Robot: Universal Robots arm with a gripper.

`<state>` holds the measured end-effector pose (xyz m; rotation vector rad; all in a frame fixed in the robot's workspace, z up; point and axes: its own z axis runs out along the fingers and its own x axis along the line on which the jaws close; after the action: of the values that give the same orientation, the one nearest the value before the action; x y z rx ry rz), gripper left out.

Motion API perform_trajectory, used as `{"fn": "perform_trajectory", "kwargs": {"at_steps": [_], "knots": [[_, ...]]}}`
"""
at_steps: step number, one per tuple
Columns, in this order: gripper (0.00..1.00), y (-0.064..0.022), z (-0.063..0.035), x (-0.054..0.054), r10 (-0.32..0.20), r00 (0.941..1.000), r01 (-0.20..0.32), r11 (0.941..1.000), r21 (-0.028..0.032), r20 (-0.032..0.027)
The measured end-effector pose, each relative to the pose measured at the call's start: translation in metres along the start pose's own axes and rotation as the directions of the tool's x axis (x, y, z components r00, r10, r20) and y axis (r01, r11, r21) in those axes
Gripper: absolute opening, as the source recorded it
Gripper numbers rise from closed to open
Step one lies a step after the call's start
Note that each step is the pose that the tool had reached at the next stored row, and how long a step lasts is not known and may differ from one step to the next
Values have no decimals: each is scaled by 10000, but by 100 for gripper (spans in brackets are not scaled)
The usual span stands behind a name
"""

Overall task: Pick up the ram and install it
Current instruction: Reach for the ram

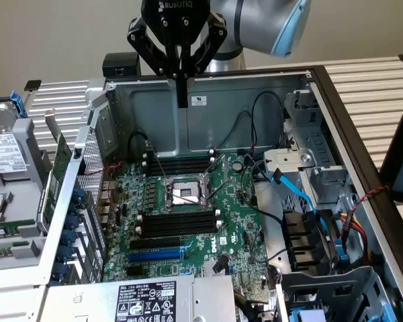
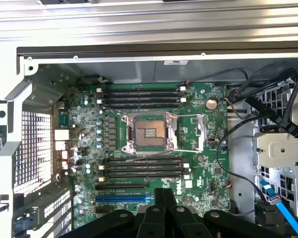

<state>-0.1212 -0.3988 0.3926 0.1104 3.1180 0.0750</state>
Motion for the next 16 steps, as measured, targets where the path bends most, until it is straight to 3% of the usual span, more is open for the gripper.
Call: {"fn": "perform_trajectory", "kwargs": {"at_steps": [7,9,11,15,16], "knots": [[11,-4,-2,54,-2,10000,2,10000,-4,15],[11,-10,-3,120,0,10000,0,10000,-58,13],[11,-20,-5,201,4,10000,-4,9998,-200,-6],[11,-49,-10,380,14,10000,-19,9983,-590,-79],[11,-55,-11,425,15,10000,-21,9978,-664,-88]]}}
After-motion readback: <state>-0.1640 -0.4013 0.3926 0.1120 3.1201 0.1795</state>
